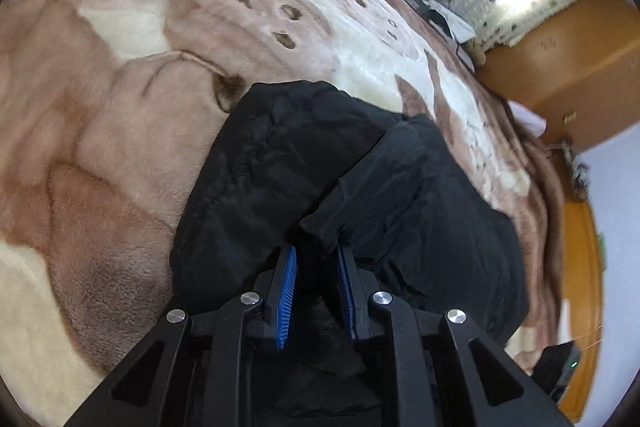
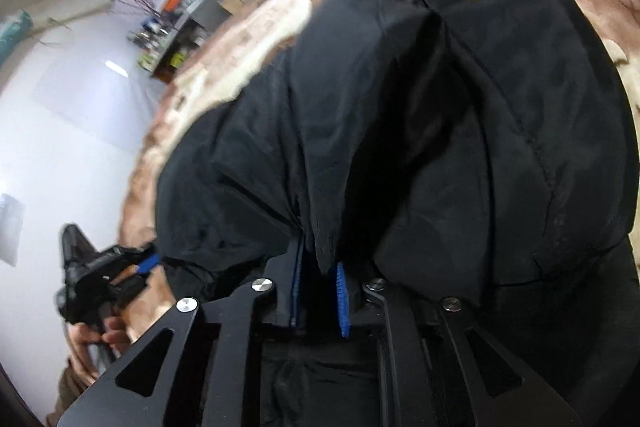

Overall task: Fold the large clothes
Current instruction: 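Hold the jacket with both tools and fold it over toward the hood, then lower the folded jacket onto the blanket and open both tools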

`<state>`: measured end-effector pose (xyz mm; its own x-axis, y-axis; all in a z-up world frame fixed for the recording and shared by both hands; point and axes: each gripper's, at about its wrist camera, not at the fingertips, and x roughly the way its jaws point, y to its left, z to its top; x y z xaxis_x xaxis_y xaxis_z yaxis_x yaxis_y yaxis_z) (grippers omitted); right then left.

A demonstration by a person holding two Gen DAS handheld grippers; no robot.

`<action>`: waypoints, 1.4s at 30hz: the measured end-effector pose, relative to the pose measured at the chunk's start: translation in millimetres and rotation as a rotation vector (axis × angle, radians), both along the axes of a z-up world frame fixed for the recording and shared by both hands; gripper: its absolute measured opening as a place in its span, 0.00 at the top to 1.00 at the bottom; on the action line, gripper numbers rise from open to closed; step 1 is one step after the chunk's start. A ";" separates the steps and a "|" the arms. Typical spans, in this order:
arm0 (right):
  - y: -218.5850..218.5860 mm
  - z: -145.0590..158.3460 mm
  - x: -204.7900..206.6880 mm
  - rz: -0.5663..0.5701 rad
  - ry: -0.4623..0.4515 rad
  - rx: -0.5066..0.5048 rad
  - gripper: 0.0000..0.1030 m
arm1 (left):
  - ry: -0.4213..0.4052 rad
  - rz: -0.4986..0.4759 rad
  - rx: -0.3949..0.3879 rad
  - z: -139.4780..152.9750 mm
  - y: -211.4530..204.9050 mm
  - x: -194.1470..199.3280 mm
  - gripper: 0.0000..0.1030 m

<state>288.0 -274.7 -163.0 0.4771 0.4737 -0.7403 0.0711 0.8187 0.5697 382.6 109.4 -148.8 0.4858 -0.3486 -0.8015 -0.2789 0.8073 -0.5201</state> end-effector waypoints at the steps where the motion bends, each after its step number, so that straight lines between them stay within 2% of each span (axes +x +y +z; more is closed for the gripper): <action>1: 1.0 2.7 -0.3 0.002 0.001 -0.018 0.79 | 0.004 -0.005 0.011 1.2 -1.6 -0.5 0.79; 2: 1.8 7.3 -1.2 0.002 0.009 -0.038 0.74 | 0.013 -0.010 0.021 2.9 -2.0 -0.8 0.78; 3: 3.1 15.7 -3.3 0.001 0.013 -0.075 0.64 | 0.016 -0.008 0.027 5.7 -0.8 -2.3 0.75; 4: 3.4 22.6 -5.5 0.003 0.005 -0.100 0.62 | 0.004 0.003 0.051 13.6 2.5 -5.5 0.66; 5: 3.1 32.1 -10.3 0.008 -0.016 -0.141 0.61 | -0.012 0.004 0.077 21.1 4.4 -7.8 0.60; 8: 6.7 64.3 -21.4 0.033 -0.127 -0.277 0.61 | -0.104 0.002 0.177 53.6 8.2 -18.8 0.58; 9: 10.2 76.9 -24.1 0.026 -0.175 -0.357 0.61 | -0.136 -0.006 0.195 65.6 7.4 -22.4 0.57; 11: 18.3 92.4 -26.0 0.012 -0.262 -0.458 0.61 | -0.195 -0.027 0.197 82.5 1.7 -24.1 0.44; 13: 29.9 102.9 -20.2 0.022 -0.322 -0.487 0.61 | -0.238 -0.074 0.218 94.5 -14.4 -19.5 0.39; 15: 44.2 104.3 -9.6 0.067 -0.364 -0.463 0.61 | -0.243 -0.133 0.268 96.6 -37.5 -10.8 0.39; 17: 56.5 97.8 1.5 0.088 -0.372 -0.453 0.61 | -0.239 -0.203 0.303 90.4 -62.6 -2.2 0.39; 19: 67.7 84.8 9.6 0.106 -0.389 -0.425 0.61 | -0.187 -0.280 0.356 75.0 -89.0 8.0 0.39; 24: 69.2 37.1 17.5 0.152 -0.291 -0.447 0.61 | -0.131 -0.324 0.524 31.8 -115.9 19.1 0.38; 27: 62.9 18.2 21.8 0.177 -0.271 -0.428 0.61 | -0.158 -0.361 0.599 16.8 -123.9 21.0 0.35; 29: 61.0 9.8 22.6 0.185 -0.261 -0.432 0.61 | -0.150 -0.365 0.594 8.2 -124.3 23.0 0.35; 33: 68.0 -8.0 20.9 0.209 -0.267 -0.506 0.61 | -0.156 -0.382 0.580 -7.3 -126.0 25.7 0.34; 42: 67.1 -14.0 26.2 0.211 -0.228 -0.502 0.62 | -0.160 -0.372 0.597 -20.5 -130.0 28.1 0.34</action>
<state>314.2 -207.5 -177.1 0.5840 0.1937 -0.7883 -0.2010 0.9754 0.0907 410.7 -20.6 -169.3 0.5474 -0.0382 -0.8360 0.1122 0.9933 0.0281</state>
